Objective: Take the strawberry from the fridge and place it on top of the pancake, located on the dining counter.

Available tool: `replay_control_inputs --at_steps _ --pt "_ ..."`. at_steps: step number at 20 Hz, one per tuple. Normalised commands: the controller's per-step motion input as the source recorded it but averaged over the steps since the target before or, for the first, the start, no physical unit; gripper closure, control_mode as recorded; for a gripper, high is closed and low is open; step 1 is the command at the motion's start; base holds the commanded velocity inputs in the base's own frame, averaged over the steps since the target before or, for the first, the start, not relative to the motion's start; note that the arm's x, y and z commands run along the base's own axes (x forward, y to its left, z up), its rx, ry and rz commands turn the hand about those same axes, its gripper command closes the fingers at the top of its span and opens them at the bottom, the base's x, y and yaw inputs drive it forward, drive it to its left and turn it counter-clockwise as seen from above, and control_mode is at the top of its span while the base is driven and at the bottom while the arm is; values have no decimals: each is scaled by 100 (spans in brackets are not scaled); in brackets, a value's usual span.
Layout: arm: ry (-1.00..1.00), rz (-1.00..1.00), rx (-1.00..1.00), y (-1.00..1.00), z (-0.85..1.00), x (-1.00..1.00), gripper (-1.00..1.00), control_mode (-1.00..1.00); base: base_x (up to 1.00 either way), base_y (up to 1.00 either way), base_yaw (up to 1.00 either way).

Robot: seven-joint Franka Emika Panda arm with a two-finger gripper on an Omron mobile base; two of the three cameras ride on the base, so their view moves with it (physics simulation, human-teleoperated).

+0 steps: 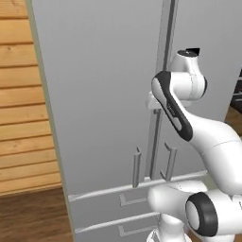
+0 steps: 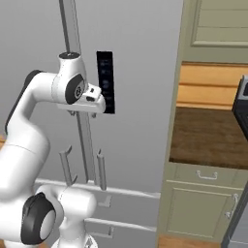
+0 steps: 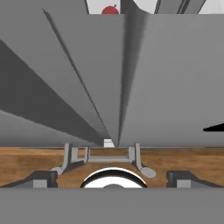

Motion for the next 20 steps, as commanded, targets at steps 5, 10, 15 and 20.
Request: replay_control_inputs --at_steps 5,10,15,20 --pt "0 0 0 0 0 0 -100 100 -70 0 -3" --pt "0 0 0 0 0 0 -100 100 -75 0 -2" --pt "0 0 0 0 0 0 -100 100 -78 0 0" --pt "0 0 0 0 0 0 -100 100 -56 0 0"
